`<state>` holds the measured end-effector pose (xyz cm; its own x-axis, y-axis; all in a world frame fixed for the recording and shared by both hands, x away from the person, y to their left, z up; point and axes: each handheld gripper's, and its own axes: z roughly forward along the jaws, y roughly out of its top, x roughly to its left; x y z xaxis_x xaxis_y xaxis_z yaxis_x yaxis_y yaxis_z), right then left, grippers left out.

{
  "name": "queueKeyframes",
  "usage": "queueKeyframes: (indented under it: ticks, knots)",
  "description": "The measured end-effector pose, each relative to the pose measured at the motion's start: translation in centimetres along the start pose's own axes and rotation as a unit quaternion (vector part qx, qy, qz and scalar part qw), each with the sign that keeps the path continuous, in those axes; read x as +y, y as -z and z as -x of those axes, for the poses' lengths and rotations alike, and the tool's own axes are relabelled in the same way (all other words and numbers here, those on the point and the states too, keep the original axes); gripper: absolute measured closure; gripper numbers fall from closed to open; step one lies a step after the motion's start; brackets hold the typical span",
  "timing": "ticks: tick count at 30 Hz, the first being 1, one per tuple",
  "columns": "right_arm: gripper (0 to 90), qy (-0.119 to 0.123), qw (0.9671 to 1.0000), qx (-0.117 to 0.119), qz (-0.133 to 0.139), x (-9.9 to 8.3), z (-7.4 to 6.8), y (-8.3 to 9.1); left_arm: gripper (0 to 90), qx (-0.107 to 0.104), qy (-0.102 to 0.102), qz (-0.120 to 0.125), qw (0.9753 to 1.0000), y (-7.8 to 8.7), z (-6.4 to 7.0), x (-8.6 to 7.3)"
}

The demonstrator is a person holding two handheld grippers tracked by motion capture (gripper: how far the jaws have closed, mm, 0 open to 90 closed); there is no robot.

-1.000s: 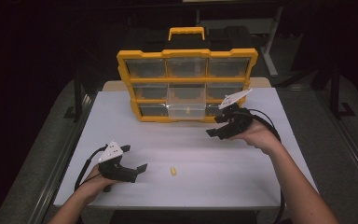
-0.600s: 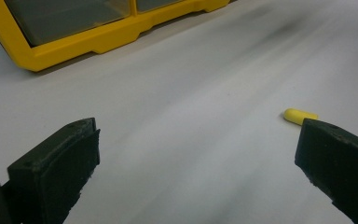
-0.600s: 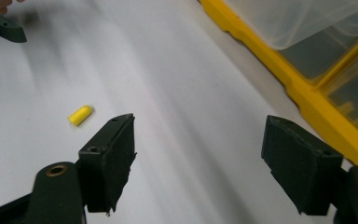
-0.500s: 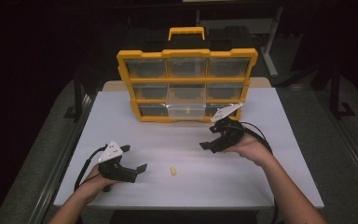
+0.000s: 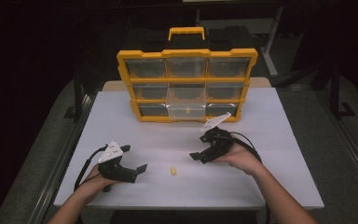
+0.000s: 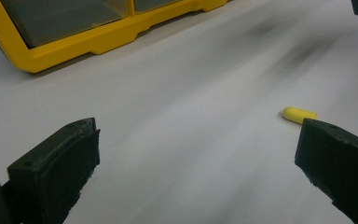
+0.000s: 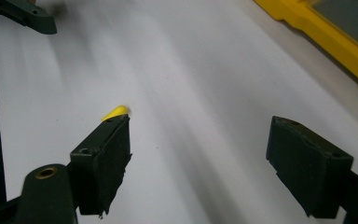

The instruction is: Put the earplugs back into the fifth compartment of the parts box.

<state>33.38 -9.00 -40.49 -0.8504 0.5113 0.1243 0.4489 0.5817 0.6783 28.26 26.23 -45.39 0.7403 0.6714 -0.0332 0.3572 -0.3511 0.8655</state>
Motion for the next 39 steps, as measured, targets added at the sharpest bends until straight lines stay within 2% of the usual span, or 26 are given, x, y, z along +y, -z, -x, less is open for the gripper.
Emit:
queueKeyframes:
  ticks: [16, 17, 31, 36, 39]
  knots:
    - [20.7, 0.014, 0.9996, 0.024, -0.007, 0.5, -1.9, -1.9, 0.0, -0.002, -0.001, -0.001, 1.0000, -0.1, 0.1, 0.0]
    - [20.8, 0.021, 0.9993, 0.028, -0.010, 0.6, -2.2, -2.2, 0.0, -0.002, -0.001, -0.001, 1.0000, -0.1, 0.1, 0.0]
    - [21.7, 0.042, 0.9974, 0.051, -0.028, 1.2, -4.0, -4.5, 0.0, -0.003, -0.005, -0.002, 1.0000, -0.1, 0.1, 0.0]
    - [24.2, 0.045, 0.9967, 0.059, -0.033, 1.4, -4.5, -5.2, 0.0, -0.003, -0.004, -0.002, 1.0000, -0.1, 0.0, 0.0]
    - [28.8, 0.046, 0.9961, 0.065, -0.039, 1.5, -4.8, -5.9, 0.0, -0.003, -0.006, -0.001, 1.0000, 0.0, 0.1, 0.0]
